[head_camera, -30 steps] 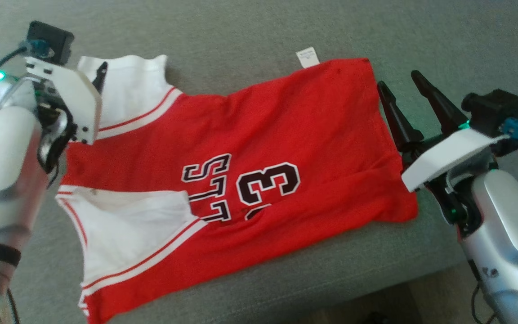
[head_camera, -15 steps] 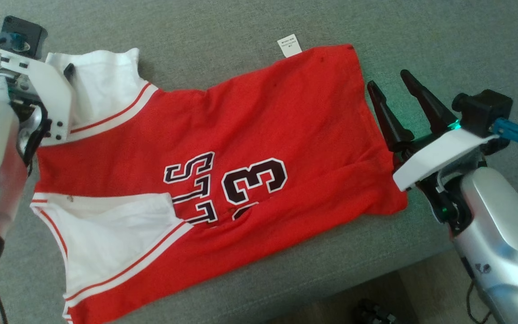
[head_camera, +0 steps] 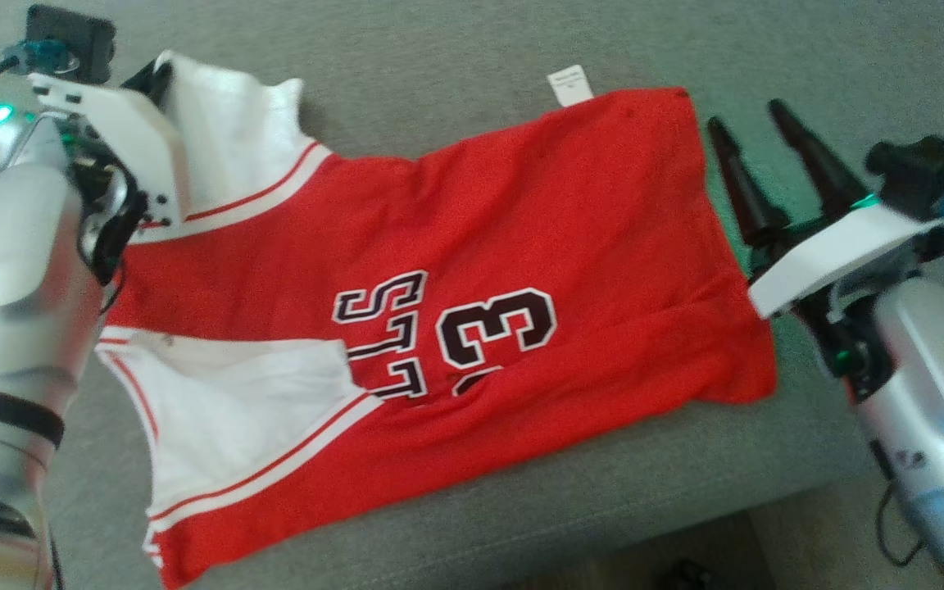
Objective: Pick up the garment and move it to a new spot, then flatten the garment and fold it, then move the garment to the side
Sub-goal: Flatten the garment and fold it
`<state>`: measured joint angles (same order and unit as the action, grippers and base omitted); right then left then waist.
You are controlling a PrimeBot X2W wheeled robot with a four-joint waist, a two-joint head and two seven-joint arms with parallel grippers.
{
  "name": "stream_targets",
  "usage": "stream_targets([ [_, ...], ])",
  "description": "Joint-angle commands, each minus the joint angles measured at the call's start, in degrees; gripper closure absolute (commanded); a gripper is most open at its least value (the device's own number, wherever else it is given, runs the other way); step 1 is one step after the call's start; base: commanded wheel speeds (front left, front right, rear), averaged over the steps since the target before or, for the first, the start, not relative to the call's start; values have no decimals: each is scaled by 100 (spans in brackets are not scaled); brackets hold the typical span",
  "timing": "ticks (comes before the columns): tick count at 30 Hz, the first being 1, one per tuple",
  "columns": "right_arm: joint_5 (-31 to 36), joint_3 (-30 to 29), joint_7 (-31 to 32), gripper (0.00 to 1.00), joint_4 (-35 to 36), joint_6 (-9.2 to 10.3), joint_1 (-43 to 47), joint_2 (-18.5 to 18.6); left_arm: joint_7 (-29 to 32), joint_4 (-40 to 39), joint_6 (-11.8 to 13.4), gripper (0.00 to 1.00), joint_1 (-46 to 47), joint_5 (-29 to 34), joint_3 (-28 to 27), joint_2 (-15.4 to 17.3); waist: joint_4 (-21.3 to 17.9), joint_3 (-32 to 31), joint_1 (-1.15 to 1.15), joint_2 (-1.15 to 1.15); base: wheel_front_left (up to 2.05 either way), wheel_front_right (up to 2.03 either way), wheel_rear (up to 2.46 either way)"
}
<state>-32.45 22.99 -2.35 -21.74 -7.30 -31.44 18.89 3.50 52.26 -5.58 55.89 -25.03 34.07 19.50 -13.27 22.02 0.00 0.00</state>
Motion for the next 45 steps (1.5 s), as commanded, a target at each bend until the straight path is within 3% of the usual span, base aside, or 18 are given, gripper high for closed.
stream_targets([
  [1, -106, -20, 70, 0, 89, -19, -146, 148, -142, -246, 24, 100, 154, -22, -210, 193, 219, -89, 0, 0, 0, 0, 0],
  [7, -970, -122, 597, 0, -349, -19, -412, 389, -439, -963, 101, 100, -84, -107, -218, 73, 732, -140, 0, 0, 0, 0, 0],
  [14, -1307, 131, 1100, 0, -1131, -19, -732, 823, -295, -2067, 282, 100, -486, -146, -153, 126, 1166, -68, 0, 0, 0, 0, 0],
  [22, -1472, 468, 1329, 0, -1865, -19, -1073, 972, 53, -3018, 468, 100, -810, -164, -89, 316, 1344, 18, 0, 0, 0, 0, 0],
  [31, -1567, 927, 1420, 0, -2257, -19, -1323, 980, 230, -3448, 594, 100, -953, -168, -53, 439, 1377, 50, 0, 0, 0, 0, 0],
  [32, -1624, 1001, 1468, 31, -2255, -19, -1330, 975, 242, -3471, 607, 100, -966, -171, -52, 450, 1378, 47, 0, 0, 0, 0, 0],
  [33, -1682, 1071, 1508, 70, -2246, -19, -1335, 980, 252, -3488, 618, 100, -979, -176, -52, 460, 1377, 44, 0, 0, 0, 0, 0],
  [34, -1730, 1145, 1532, 100, -2225, -19, -1342, 996, 259, -3499, 629, 100, -990, -180, -53, 472, 1376, 39, 0, 0, 0, 0, 0],
  [38, -1887, 1386, 1499, 100, -2132, -19, -1377, 1105, 260, -3497, 689, 100, -1027, -199, -77, 512, 1365, 15, 0, 0, 0, 0, 0],
  [45, -1742, 1540, 672, 100, -2294, -19, -1707, 1268, 30, -3326, 877, 100, -936, -209, -235, 516, 1342, 43, 0, 0, 0, 0, 0],
])
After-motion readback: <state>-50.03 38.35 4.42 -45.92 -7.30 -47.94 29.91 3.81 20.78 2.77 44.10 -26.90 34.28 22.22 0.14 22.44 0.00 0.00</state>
